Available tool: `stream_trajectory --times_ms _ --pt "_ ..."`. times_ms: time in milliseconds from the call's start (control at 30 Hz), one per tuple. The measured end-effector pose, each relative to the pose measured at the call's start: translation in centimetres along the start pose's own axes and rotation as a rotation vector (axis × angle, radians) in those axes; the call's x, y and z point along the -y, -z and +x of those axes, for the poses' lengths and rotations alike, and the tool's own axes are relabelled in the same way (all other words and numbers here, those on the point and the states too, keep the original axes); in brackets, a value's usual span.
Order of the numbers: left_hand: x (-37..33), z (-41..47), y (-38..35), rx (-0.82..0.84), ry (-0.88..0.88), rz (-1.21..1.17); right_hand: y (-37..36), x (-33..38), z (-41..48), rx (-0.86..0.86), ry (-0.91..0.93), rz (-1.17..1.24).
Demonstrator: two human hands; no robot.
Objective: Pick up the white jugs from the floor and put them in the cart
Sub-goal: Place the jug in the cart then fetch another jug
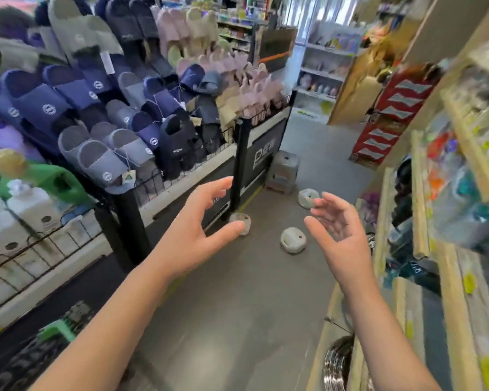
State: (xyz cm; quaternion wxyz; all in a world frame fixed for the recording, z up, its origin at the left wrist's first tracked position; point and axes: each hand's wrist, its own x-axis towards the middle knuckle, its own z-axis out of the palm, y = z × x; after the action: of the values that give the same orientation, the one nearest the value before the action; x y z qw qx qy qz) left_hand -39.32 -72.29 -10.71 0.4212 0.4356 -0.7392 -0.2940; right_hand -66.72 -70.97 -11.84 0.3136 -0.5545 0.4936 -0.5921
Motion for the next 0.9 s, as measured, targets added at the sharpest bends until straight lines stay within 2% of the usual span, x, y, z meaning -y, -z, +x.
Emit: stream_trajectory --times_ms 367,733,900 --pt "5.7 15.0 -8.0 0.182 -0.005 -0.098 5.4 -6.3 8.3 -0.125 -0.109 -0.094" --pt "16.4 36.3 -11.0 0.305 0.061 -0.143 4.6 -15.8 27.6 -0.151 -0.245 -0.189" --pt "19.9 44.5 -15.2 0.364 0.126 -0.197 5.9 -19.7 34.3 -0.173 -0.308 -0.194"
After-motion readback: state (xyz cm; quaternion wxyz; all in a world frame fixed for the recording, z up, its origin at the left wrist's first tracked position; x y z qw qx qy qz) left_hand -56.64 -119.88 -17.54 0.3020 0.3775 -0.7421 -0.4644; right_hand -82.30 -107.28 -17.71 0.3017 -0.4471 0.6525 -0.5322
